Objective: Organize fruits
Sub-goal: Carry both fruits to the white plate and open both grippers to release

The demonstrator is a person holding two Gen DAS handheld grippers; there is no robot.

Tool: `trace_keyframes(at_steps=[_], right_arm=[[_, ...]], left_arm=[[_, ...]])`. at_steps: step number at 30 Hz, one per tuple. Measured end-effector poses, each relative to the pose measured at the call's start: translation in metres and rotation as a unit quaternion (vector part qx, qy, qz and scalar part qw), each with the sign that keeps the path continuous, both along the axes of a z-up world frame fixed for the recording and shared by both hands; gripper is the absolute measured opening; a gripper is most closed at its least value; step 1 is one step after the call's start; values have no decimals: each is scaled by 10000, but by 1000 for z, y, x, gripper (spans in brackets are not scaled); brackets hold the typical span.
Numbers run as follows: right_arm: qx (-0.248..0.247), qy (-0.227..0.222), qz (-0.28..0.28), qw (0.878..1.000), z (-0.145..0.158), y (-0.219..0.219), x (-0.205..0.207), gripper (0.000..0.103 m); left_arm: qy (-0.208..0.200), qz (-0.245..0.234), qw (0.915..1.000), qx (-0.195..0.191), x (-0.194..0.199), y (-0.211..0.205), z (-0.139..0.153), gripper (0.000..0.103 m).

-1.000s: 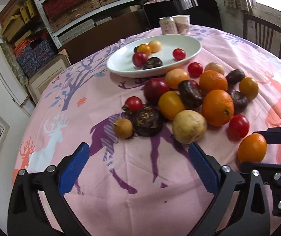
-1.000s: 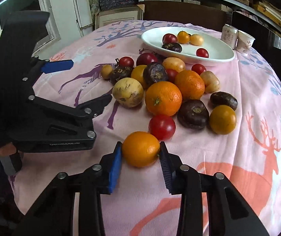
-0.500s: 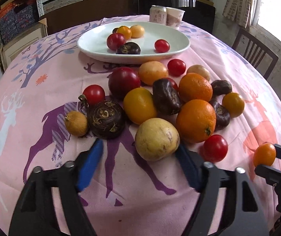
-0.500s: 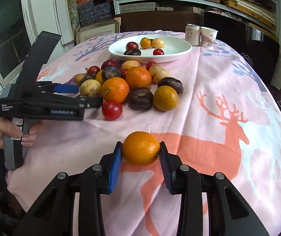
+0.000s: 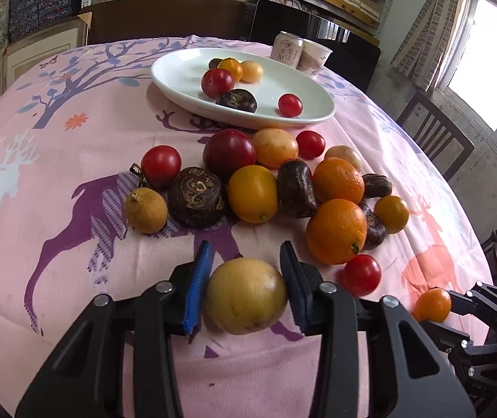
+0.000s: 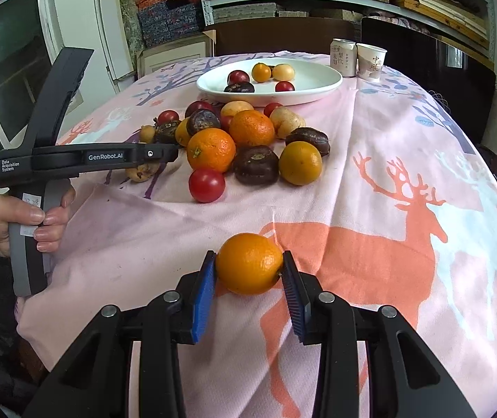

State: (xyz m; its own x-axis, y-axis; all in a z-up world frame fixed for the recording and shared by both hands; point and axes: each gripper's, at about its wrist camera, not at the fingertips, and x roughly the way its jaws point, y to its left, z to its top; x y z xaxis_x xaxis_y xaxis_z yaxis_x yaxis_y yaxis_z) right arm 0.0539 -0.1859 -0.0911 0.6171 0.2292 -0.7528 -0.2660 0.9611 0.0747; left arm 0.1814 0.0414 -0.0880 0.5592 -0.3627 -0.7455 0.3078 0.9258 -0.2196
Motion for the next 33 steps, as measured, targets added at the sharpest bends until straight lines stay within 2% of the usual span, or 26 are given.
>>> trace_keyframes(at_steps=[3, 5, 9, 11, 13, 14, 17, 19, 21, 23, 25, 26, 27, 28, 33], right_arm=[[-55, 0, -83, 10000, 1, -4, 0, 38], [-15, 2, -197, 9998, 2, -9, 0, 38], [103, 27, -394, 9992, 5, -22, 0, 38], [59, 4, -453, 9990, 7, -26, 0, 38], [64, -17, -486, 9988, 9, -30, -2, 38], [94, -27, -487, 9988, 10, -31, -3, 38], [176, -49, -476, 9987, 11, -35, -4, 38], [206, -26, -465, 9987, 11, -36, -4, 38], [217, -1, -444, 9988, 12, -37, -6, 38], [184, -43, -445, 9988, 15, -37, -7, 38], [165, -144, -453, 9987, 19, -36, -9, 38], [179, -191, -452, 9986, 21, -36, -9, 38], [203, -224, -447, 9985, 22, -36, -10, 38], [210, -234, -434, 9986, 23, -35, -11, 38], [154, -232, -383, 9989, 25, -31, -11, 38]], left_arm=[[45, 89, 9998, -143, -4, 8, 0, 40], [-1, 94, 9999, -70, -8, 8, 1, 40], [-397, -132, 9990, 174, -24, -2, 12, 40], [-431, -397, 9975, 394, -29, -12, 12, 41], [-394, -403, 9960, 690, -29, -20, 11, 48], [-429, -325, 9950, 844, -30, -22, 11, 56], [-424, -332, 9936, 994, -32, -25, 10, 57], [-242, -468, 9932, 1034, -33, -26, 6, 57], [9, -647, 9895, 1295, -37, -31, -2, 58], [-124, -639, 9868, 1484, -44, -34, -2, 59], [-163, -619, 9865, 1508, -47, -33, -2, 59], [-152, -636, 9870, 1469, -47, -32, -3, 54], [-127, -696, 9883, 1350, -48, -32, -3, 42], [-110, -737, 9892, 1264, -48, -31, -2, 41], [-174, -751, 9875, 1377, -50, -36, -2, 41]])
